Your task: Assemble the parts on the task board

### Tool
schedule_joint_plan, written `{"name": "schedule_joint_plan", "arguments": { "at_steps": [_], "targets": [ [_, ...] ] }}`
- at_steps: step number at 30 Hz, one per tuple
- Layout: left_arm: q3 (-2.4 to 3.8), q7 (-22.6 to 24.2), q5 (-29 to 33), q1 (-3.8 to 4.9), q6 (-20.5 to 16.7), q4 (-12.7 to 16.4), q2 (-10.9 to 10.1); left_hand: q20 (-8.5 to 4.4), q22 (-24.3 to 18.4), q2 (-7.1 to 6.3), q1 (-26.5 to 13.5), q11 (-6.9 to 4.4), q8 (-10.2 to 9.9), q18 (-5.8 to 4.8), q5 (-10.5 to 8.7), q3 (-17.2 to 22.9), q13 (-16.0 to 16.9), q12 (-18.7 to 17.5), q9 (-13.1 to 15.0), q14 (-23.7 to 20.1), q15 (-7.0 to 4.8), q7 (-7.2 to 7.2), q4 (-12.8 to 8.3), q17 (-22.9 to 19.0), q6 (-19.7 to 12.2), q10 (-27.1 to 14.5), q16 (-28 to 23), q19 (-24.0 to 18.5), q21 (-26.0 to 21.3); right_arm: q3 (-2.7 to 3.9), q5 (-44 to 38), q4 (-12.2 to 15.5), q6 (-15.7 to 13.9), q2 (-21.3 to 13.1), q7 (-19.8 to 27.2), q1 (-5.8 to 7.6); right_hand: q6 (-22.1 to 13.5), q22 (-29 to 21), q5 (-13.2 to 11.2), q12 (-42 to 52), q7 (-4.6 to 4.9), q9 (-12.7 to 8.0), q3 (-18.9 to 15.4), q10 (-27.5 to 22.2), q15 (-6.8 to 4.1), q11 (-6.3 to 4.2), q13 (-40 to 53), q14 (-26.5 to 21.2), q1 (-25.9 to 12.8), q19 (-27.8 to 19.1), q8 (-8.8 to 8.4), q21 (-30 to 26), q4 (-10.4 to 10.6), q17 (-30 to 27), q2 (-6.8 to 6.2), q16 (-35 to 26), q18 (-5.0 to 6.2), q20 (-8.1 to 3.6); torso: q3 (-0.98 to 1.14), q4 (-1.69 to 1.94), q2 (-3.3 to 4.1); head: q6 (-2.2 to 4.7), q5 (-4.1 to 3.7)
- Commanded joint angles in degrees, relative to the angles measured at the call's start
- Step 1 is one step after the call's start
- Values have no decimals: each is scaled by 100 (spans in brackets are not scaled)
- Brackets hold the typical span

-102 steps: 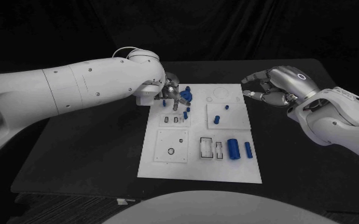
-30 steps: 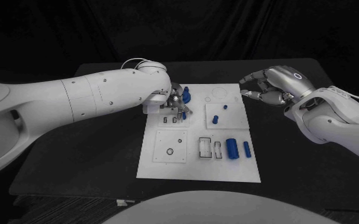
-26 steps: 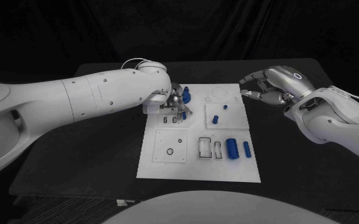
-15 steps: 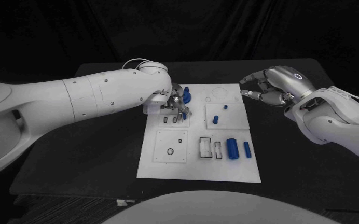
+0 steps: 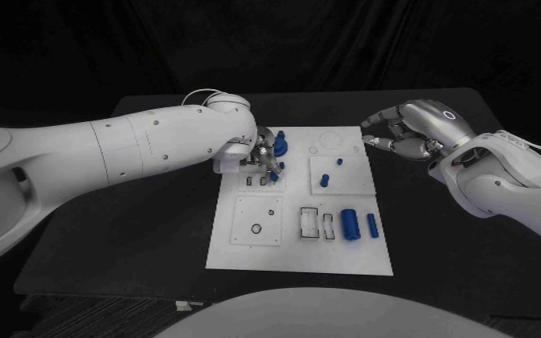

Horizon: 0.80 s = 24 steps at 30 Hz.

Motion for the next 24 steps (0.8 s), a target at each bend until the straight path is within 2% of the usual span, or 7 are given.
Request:
{"name": "schedule_joint_plan", "arguments": {
  "at_steps": [1, 8, 15, 24],
  "targets": [
    [5, 111, 3, -12, -99, 36, -32, -48, 998, -30, 105, -43, -53, -38, 305, 220, 1509, 20, 69, 605, -51, -46, -154, 1505, 1, 598, 15, 90, -40, 3, 18, 13, -83, -12, -2, -13, 66, 1351, 54, -16, 3, -8, 39, 252, 51, 41, -43, 311, 52, 349, -4, -5, -8, -4, 21, 14, -104, 42, 0, 2, -2, -1, -3],
    [5, 145, 3, -12, -164, 52, -94, -55, 1000, -146, 8, -42, -127, -36, 583, 724, 1509, 20, 186, 605, -54, -38, -384, 1505, 3, 598, 15, 88, -59, 3, 22, -10, -66, -9, -6, -40, 95, 1348, 89, -21, 4, -10, 50, 249, 55, 46, -51, 309, 64, 344, 3, -15, -12, -19, 23, 9, -101, 45, 0, -2, -4, -1, 6],
    [5, 84, 3, -12, -261, 133, -226, -53, 999, -233, -149, -38, -163, -34, 673, 1042, 1509, 20, 272, 605, -52, -30, -477, 1505, 11, 598, 15, 84, -74, 3, 23, -12, -40, -27, -21, -83, 95, 1348, 89, -21, 4, -10, 50, 249, 55, 46, -51, 309, 64, 344, 3, -15, -12, -19, 23, 9, -101, 45, 1, -2, -8, -1, 36],
    [4, -36, 3, -10, -361, 295, -457, -51, 997, -290, -266, -37, -188, -31, 730, 1235, 1509, 20, 325, 605, -50, -29, -520, 1505, 19, 598, 15, 78, -87, 3, 24, -10, -19, -35, -34, -100, 110, 1346, 107, -35, 5, -12, 57, 244, 58, 49, -72, 306, 74, 340, 6, -22, -17, -34, 23, 3, -100, 47, 3, 3, -8, -1, 55]
  ]
}}
